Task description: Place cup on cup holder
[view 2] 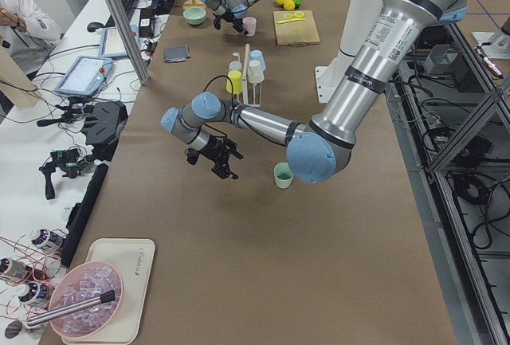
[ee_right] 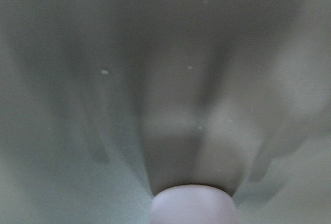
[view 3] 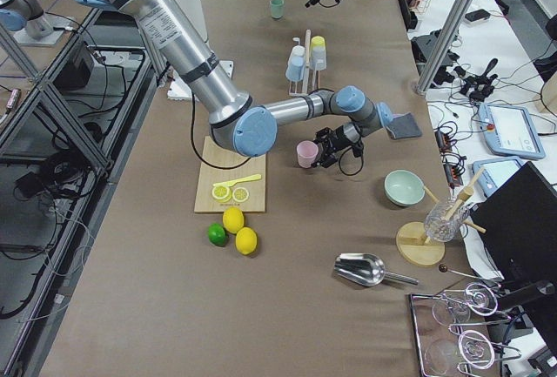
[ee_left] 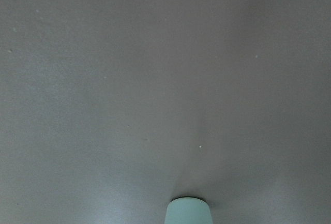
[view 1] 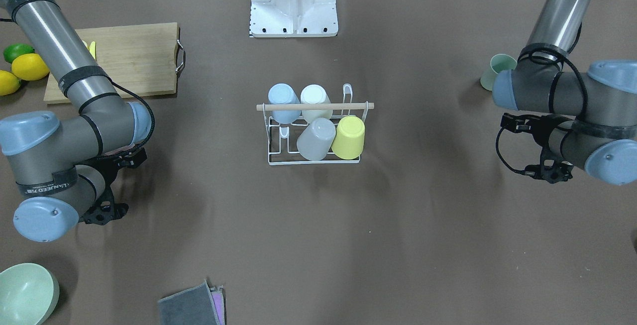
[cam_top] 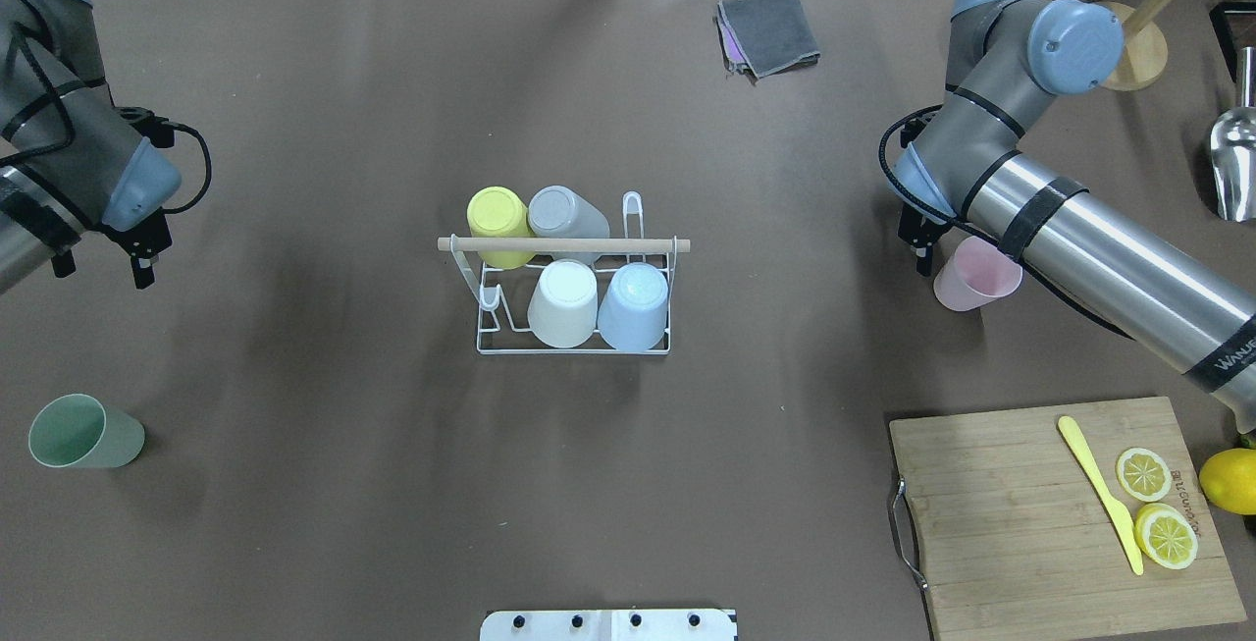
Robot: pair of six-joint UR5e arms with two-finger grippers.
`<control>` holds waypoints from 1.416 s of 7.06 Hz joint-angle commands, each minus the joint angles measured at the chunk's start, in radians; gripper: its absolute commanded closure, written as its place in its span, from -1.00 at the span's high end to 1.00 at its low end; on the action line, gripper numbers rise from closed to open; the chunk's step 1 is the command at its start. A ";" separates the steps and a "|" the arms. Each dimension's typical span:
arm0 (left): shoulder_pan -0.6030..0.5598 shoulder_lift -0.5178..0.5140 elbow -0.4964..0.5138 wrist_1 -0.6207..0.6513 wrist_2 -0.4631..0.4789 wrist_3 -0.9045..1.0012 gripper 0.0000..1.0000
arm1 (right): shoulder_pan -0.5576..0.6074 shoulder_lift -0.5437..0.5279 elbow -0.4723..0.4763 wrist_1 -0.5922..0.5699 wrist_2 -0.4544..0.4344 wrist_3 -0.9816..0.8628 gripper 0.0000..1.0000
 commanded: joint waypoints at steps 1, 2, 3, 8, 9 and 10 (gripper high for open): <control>0.035 0.043 -0.007 0.006 -0.022 0.001 0.94 | -0.012 -0.012 0.000 0.000 0.001 0.000 0.97; 0.035 0.051 -0.010 0.013 -0.039 -0.001 0.94 | -0.010 -0.014 0.000 0.000 0.001 0.000 0.97; 0.044 0.050 -0.012 0.068 -0.049 0.001 0.94 | -0.012 -0.015 0.000 0.000 0.004 0.000 0.96; 0.099 0.056 -0.012 0.103 -0.079 0.002 0.94 | -0.013 -0.012 -0.025 -0.005 0.008 0.000 0.96; 0.107 0.063 -0.012 0.103 -0.080 0.002 0.94 | -0.015 -0.009 -0.026 -0.017 0.008 0.000 0.96; 0.116 0.071 -0.012 0.103 -0.080 0.002 0.94 | -0.013 -0.008 -0.026 -0.017 0.010 0.000 0.96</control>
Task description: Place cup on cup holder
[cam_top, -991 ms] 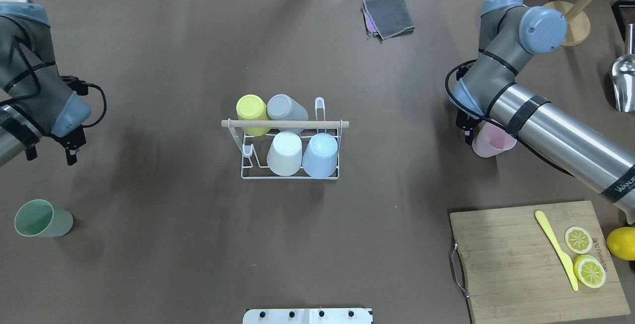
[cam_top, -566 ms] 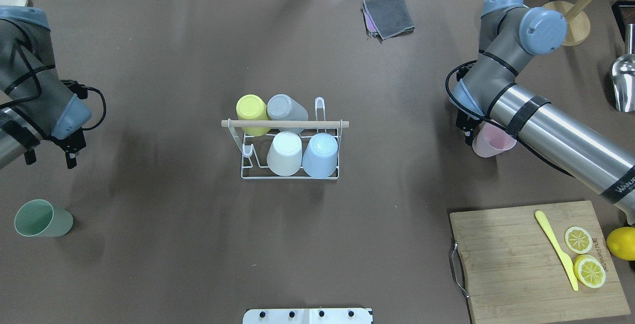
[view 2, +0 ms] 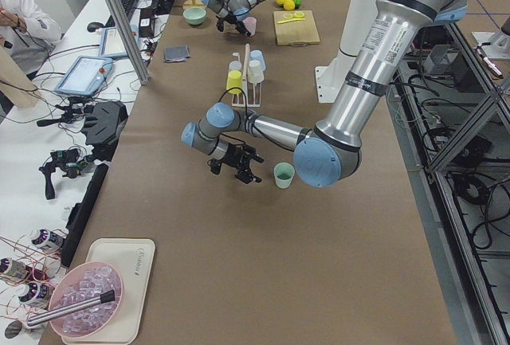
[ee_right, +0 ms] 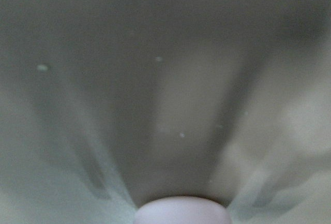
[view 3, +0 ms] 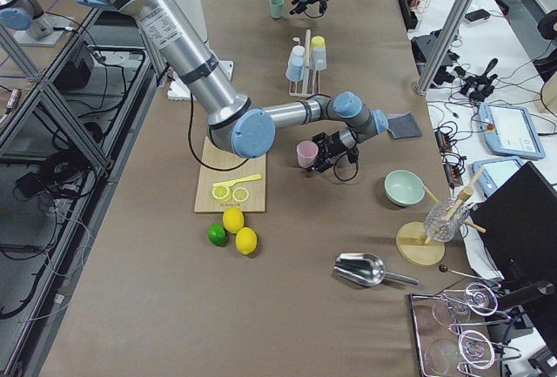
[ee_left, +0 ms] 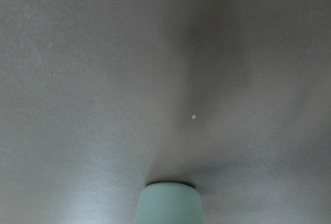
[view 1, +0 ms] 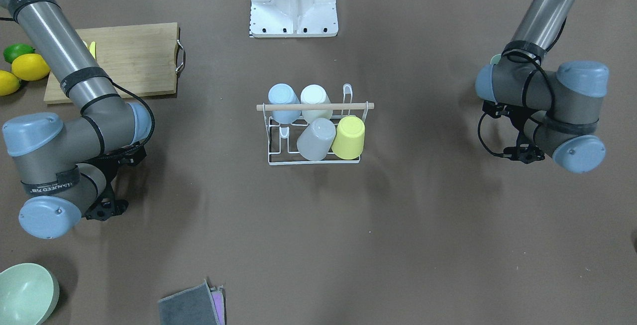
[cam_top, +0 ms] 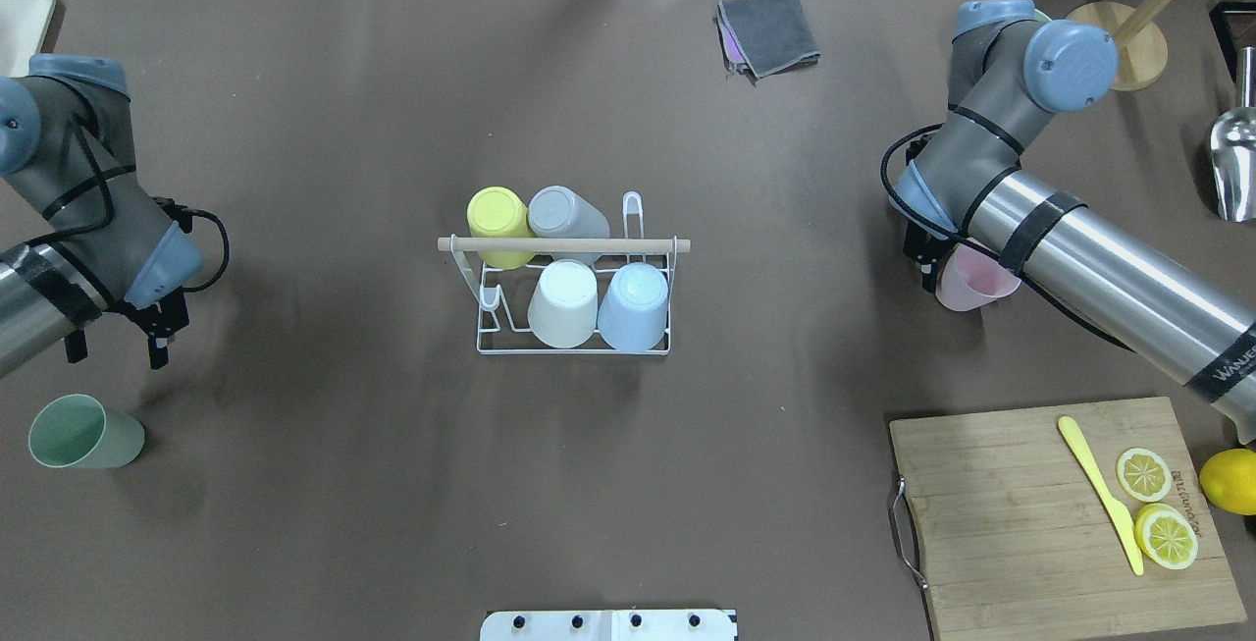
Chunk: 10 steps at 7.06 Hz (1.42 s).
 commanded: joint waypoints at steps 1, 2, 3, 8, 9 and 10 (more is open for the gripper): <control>0.025 0.009 0.000 0.002 0.001 0.000 0.94 | -0.001 0.002 -0.003 -0.012 0.001 -0.002 0.96; 0.031 0.009 0.000 0.017 0.001 0.000 0.94 | -0.002 0.005 -0.011 -0.020 0.001 -0.008 0.96; 0.037 0.009 0.000 0.019 0.001 0.000 0.94 | -0.002 0.007 -0.012 -0.024 0.004 -0.009 0.95; 0.053 0.026 0.000 0.045 0.000 0.000 0.95 | -0.002 0.010 -0.011 -0.064 0.023 -0.018 0.03; 0.056 0.032 0.000 0.045 0.000 0.000 0.95 | -0.002 0.010 -0.011 -0.066 0.027 -0.020 -0.41; 0.059 0.033 0.000 0.045 0.001 0.000 0.95 | -0.002 0.013 -0.009 -0.076 0.027 -0.018 -0.65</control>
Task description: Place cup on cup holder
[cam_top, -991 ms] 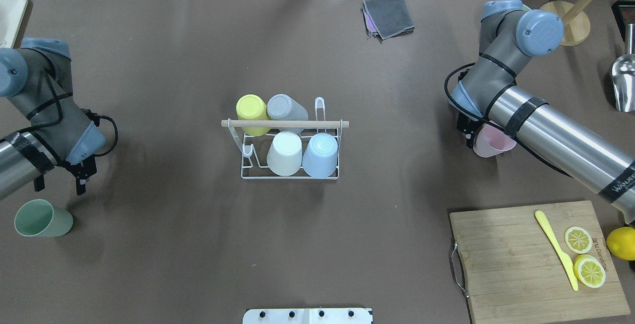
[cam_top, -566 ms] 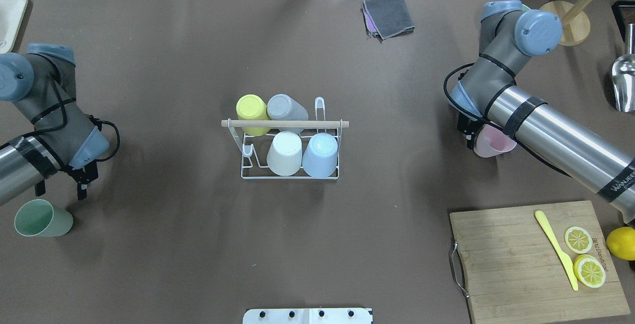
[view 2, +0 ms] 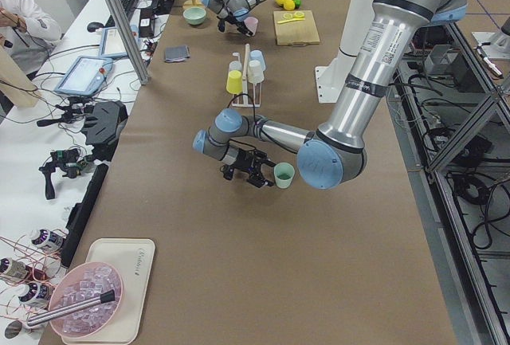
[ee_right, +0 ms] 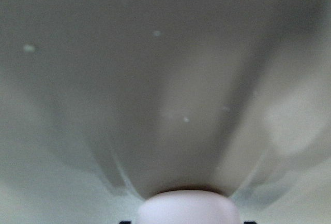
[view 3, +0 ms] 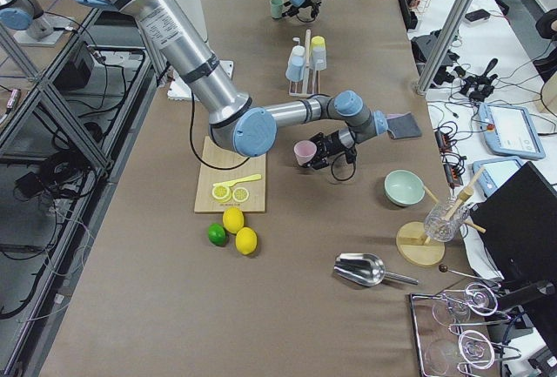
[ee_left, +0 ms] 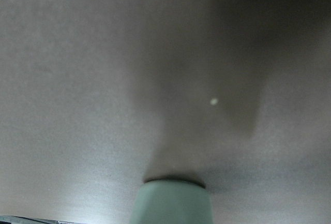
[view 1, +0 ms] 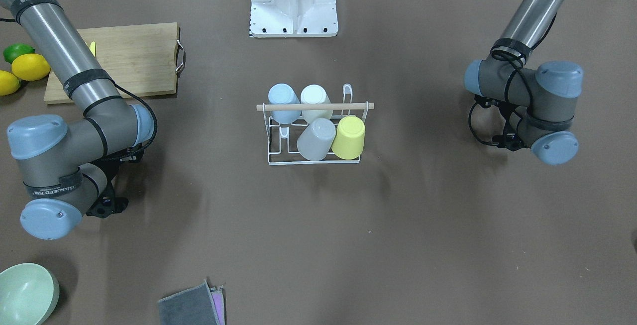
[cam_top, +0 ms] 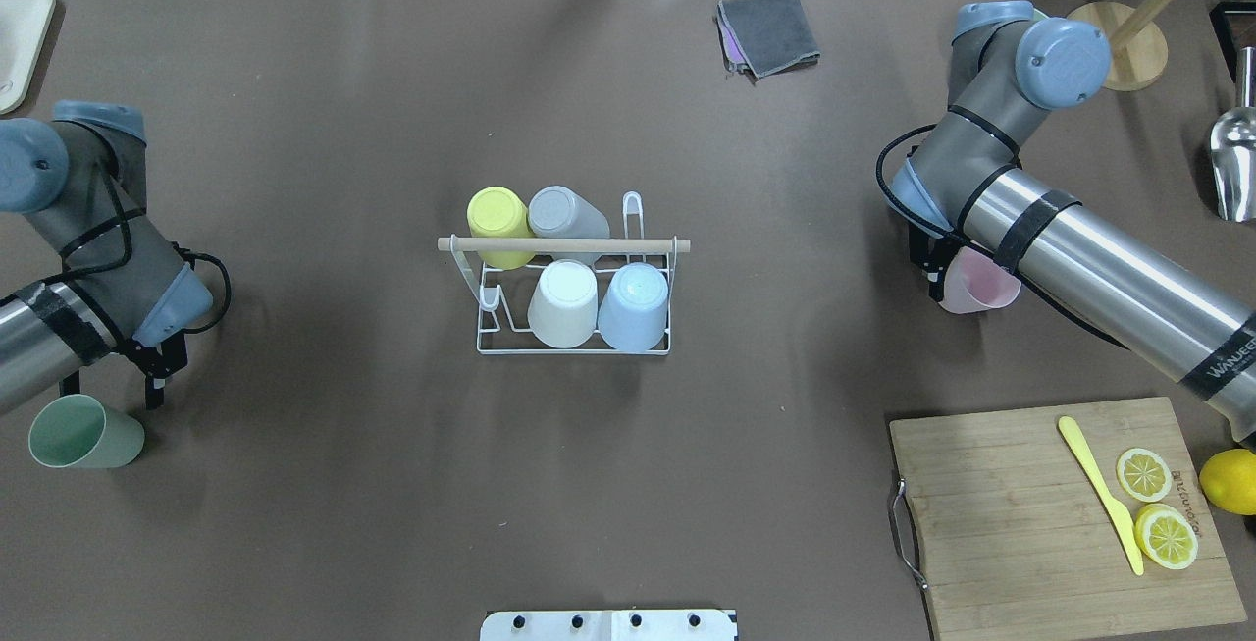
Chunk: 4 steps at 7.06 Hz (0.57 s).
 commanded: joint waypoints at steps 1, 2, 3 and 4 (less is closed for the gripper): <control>0.004 0.006 0.001 0.000 0.001 0.000 0.95 | 0.000 0.004 0.001 -0.015 0.002 -0.001 -0.76; 0.008 0.006 0.001 0.000 0.000 0.000 0.95 | 0.000 0.004 0.001 -0.015 0.002 -0.002 -0.89; 0.014 0.006 0.003 0.000 0.000 0.000 0.95 | 0.008 0.010 0.001 -0.013 -0.004 -0.004 -0.97; 0.019 0.012 0.003 0.000 -0.002 0.000 0.95 | 0.026 0.016 0.000 -0.015 -0.009 -0.007 -1.00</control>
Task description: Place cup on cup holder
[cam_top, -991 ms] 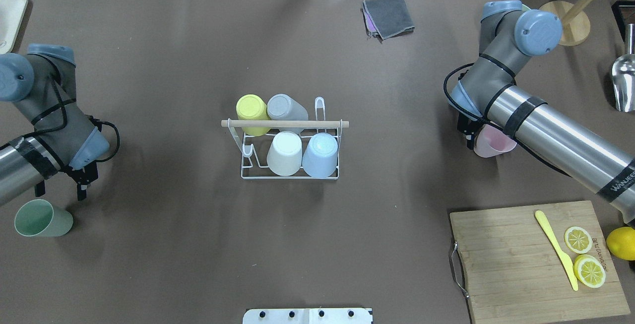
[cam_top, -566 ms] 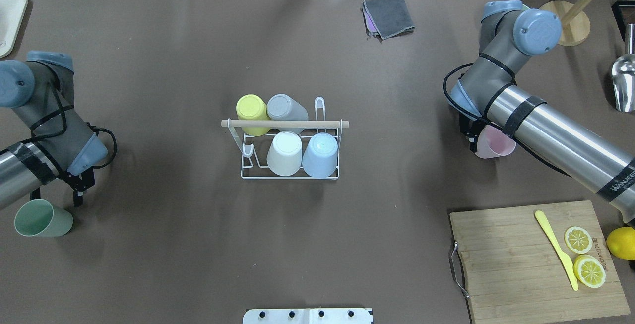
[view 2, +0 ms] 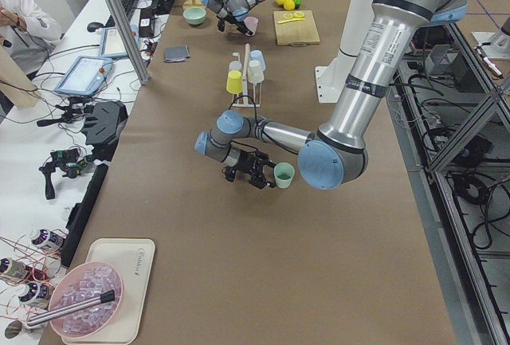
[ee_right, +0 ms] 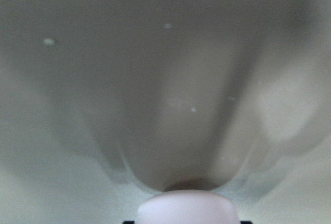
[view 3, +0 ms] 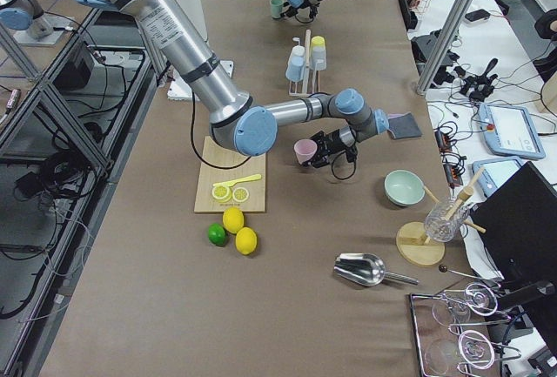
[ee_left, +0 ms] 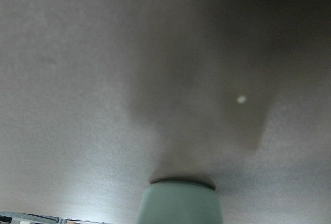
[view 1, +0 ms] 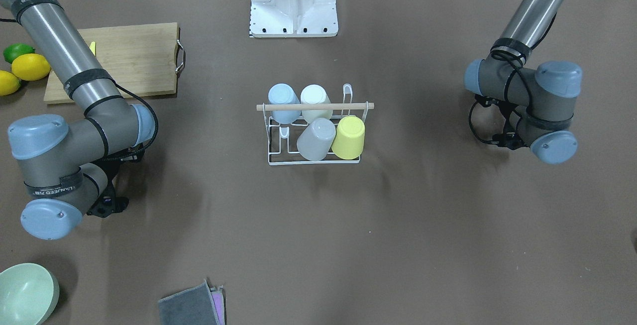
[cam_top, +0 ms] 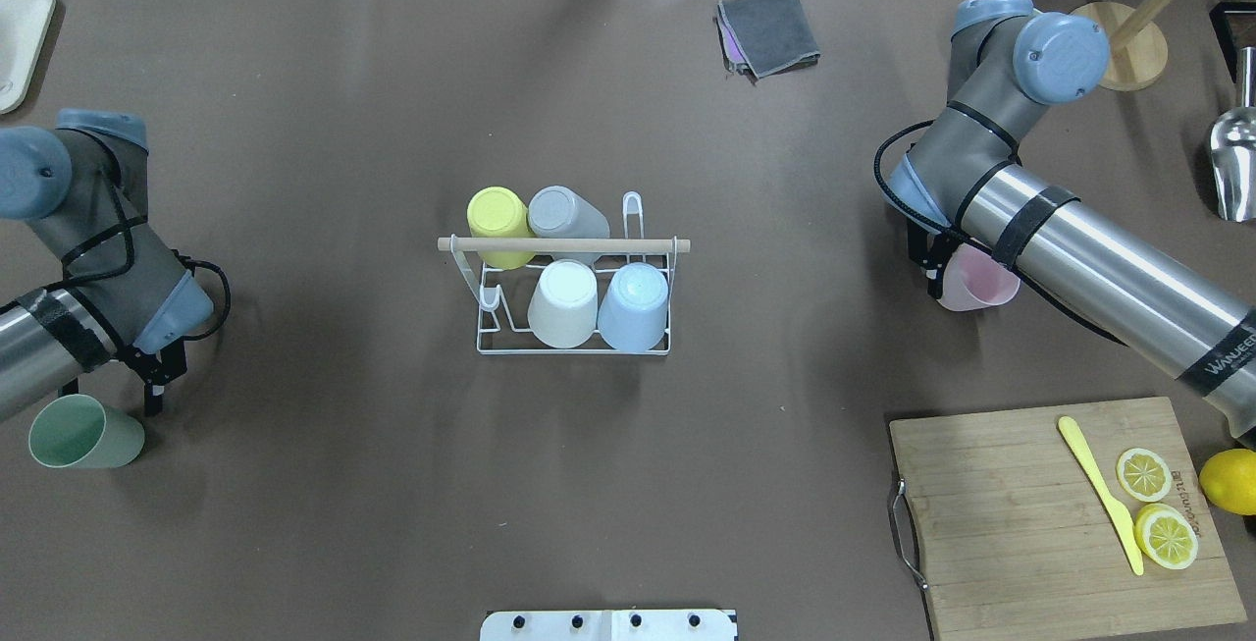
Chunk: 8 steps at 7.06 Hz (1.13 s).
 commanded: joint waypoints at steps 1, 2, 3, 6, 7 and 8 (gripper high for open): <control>0.007 0.006 0.001 0.000 -0.001 0.002 0.95 | 0.042 0.024 0.000 -0.003 -0.004 -0.002 -1.00; 0.007 0.008 0.001 0.000 -0.003 0.017 0.95 | 0.066 0.045 0.000 -0.003 -0.004 -0.003 -1.00; 0.007 0.014 0.001 0.017 -0.009 0.034 0.95 | 0.079 0.061 0.008 0.001 0.002 -0.003 -1.00; 0.007 0.014 -0.001 0.032 -0.018 0.037 0.81 | 0.141 0.099 0.083 0.037 -0.001 0.006 -1.00; 0.008 0.014 -0.001 0.037 -0.021 0.037 0.71 | 0.181 0.113 0.094 0.098 -0.004 0.006 -1.00; 0.008 0.012 -0.001 0.037 -0.021 0.037 0.68 | 0.209 0.127 0.115 0.144 -0.007 0.001 -1.00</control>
